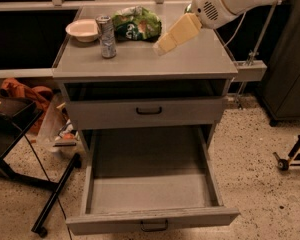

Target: Place redbull can into middle drawer

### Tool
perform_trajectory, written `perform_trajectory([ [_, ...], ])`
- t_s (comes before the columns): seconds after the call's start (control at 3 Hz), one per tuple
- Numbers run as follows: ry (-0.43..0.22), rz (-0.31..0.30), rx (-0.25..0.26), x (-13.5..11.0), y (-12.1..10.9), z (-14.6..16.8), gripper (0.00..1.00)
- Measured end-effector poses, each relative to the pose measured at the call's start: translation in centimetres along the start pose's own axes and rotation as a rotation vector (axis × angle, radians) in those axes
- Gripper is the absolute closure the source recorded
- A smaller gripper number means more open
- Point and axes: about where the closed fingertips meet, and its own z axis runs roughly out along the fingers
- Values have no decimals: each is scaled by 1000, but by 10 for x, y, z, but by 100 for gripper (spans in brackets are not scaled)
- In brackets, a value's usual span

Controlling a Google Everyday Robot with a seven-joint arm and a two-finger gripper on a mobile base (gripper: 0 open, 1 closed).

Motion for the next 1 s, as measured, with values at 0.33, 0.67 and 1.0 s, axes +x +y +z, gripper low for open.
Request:
perform_trajectory([
  [0.33, -1, 0, -1, 0, 0, 0, 0],
  [0.67, -7, 13, 7, -13, -6, 37, 0],
  [1.0, -44, 39, 8, -35, -17, 96, 0],
])
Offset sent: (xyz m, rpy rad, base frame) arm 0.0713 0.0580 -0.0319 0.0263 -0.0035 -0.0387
